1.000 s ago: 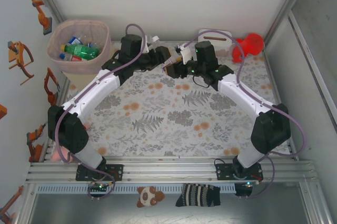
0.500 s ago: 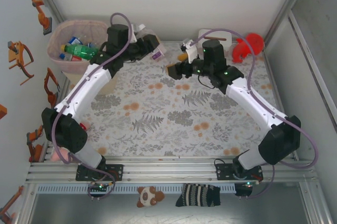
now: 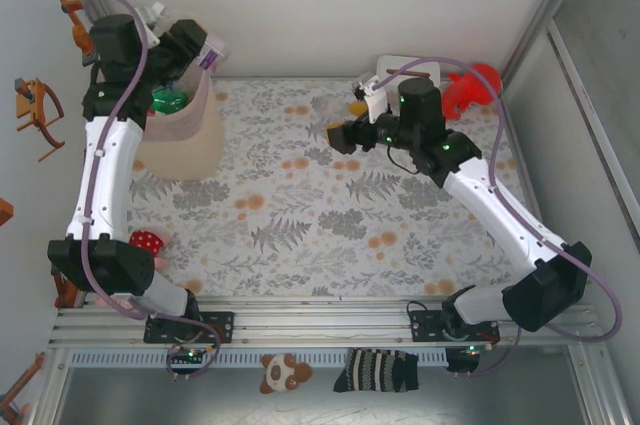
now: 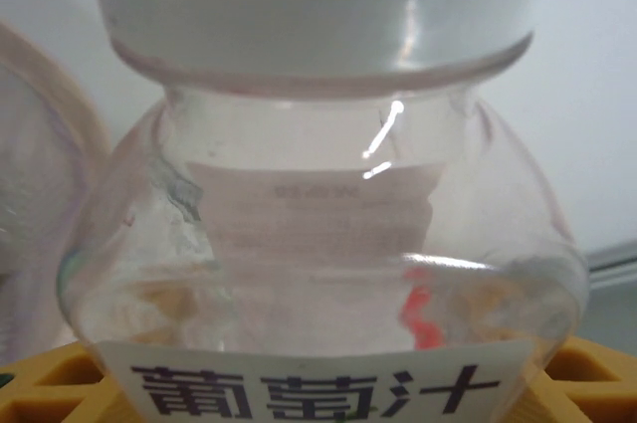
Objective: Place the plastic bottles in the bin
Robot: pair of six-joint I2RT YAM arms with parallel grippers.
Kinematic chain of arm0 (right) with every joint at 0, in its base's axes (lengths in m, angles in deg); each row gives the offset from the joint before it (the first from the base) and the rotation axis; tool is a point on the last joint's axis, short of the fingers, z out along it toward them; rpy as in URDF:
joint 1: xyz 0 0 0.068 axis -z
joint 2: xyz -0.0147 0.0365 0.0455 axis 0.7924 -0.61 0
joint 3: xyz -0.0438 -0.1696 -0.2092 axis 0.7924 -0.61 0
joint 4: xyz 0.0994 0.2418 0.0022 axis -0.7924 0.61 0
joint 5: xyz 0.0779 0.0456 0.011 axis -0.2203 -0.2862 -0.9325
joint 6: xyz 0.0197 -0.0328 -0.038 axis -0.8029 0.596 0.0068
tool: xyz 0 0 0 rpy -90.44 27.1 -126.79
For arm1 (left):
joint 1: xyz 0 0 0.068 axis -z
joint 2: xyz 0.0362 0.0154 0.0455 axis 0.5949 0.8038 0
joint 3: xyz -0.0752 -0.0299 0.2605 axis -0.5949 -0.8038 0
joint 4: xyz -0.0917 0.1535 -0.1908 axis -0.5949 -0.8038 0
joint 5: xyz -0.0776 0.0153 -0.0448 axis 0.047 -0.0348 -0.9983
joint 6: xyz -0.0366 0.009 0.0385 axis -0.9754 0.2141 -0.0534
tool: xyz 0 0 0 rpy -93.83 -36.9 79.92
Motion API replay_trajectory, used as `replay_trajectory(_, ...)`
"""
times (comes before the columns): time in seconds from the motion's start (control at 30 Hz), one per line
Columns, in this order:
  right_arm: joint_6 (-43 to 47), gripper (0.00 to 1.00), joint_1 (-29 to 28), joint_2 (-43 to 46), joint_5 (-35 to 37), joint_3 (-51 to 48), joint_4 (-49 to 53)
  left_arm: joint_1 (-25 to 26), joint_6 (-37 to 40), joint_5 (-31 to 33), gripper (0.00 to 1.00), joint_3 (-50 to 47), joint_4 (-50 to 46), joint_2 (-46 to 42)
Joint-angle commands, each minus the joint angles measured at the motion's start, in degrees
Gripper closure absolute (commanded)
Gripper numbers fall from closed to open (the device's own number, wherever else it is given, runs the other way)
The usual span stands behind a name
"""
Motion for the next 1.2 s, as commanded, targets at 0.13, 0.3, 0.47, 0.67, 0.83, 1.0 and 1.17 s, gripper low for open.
replay_trajectory(0.13,1.19,0.16,-0.35,2.77,1.74,-1.92,1.18,-7.44,-4.23,-1.21,0.39,3.17,-0.57,2.30)
replay_trajectory(0.3,0.92,0.16,-0.35,3.41,2.16,-3.03,0.99,-11.03,-8.60,-3.26,0.39,2.56,1.23,5.47)
replay_trajectory(0.47,0.91,0.16,-0.37,3.74,2.34,-3.68,1.07,-12.04,-9.94,-4.00,0.37,4.32,0.90,9.78)
replay_trajectory(0.67,0.88,0.16,-0.37,4.51,3.04,-4.75,1.04,-12.13,-10.51,-5.03,0.33,4.68,-1.32,14.25)
replay_trajectory(0.83,0.92,0.16,-0.37,4.63,3.34,-5.25,1.06,-12.12,-11.49,-5.67,0.24,1.81,-0.01,14.70)
replay_trajectory(1.0,1.35,0.16,-0.33,5.16,3.59,-5.07,1.52,-12.26,-10.79,-5.01,0.14,1.57,-0.54,12.49)
replay_trajectory(1.17,1.40,0.16,-0.37,5.29,3.70,-4.99,1.70,-12.73,-10.48,-4.25,0.14,1.26,-0.69,9.55)
